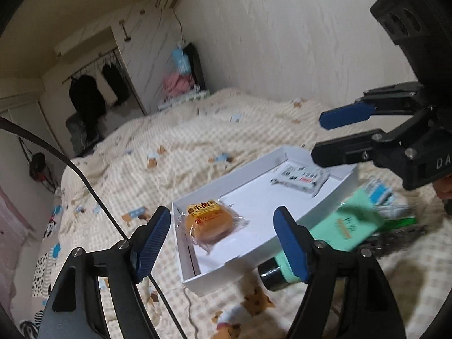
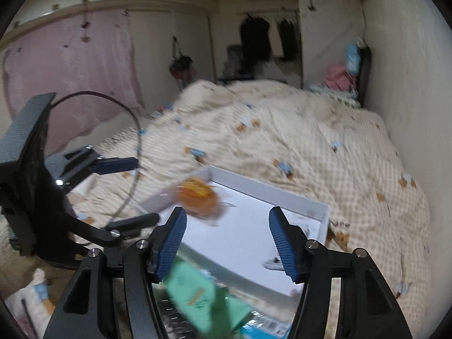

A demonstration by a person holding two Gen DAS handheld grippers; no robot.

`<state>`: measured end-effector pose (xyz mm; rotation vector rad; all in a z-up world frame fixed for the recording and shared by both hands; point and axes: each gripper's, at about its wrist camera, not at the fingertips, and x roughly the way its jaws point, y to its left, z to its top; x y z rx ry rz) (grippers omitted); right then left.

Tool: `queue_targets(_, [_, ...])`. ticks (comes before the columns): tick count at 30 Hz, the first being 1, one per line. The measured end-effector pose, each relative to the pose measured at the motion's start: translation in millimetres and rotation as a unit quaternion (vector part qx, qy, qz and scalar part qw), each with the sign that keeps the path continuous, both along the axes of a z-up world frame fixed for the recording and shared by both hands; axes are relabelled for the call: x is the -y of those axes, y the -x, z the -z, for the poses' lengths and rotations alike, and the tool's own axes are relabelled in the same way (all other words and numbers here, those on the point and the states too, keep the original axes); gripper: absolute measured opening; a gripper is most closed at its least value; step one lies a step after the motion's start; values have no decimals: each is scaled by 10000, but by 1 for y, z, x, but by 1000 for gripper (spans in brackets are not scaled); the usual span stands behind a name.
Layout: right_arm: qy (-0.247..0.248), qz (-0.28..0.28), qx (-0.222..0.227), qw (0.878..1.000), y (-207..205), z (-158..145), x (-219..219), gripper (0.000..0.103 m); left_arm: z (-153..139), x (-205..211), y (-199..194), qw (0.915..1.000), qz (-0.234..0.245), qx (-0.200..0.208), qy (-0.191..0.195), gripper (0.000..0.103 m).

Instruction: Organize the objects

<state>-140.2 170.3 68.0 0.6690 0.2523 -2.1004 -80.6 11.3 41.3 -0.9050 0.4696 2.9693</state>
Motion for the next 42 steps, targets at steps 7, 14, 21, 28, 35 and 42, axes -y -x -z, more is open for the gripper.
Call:
queue_targets(7, [531, -451, -264, 9972, -43, -26, -14, 75, -31, 15, -32, 9977, -158, -511, -421, 82])
queue_targets(14, [868, -623, -323, 9937, -62, -37, -24, 75, -43, 35, -41, 9931, -487, -698, -810, 82])
queue_targets(21, [899, -587, -418, 9933, -66, -37, -30, 75, -50, 52, -58, 9850, -627, -835, -1376, 83])
queue_targets(28, [1101, -551, -453, 9914, -76, -37, -47, 75, -56, 56, -86, 9776, -516, -1149, -1687, 83])
queue_targets(35, [1317, -437, -339, 9897, -82, -23, -63, 82, -39, 49, -107, 9745, -384, -1203, -1855, 83])
queue_targets(42, [1426, -157, -237, 9894, -77, 10, -70, 82, -10, 48, -100, 9742, -465, -893, -2018, 83])
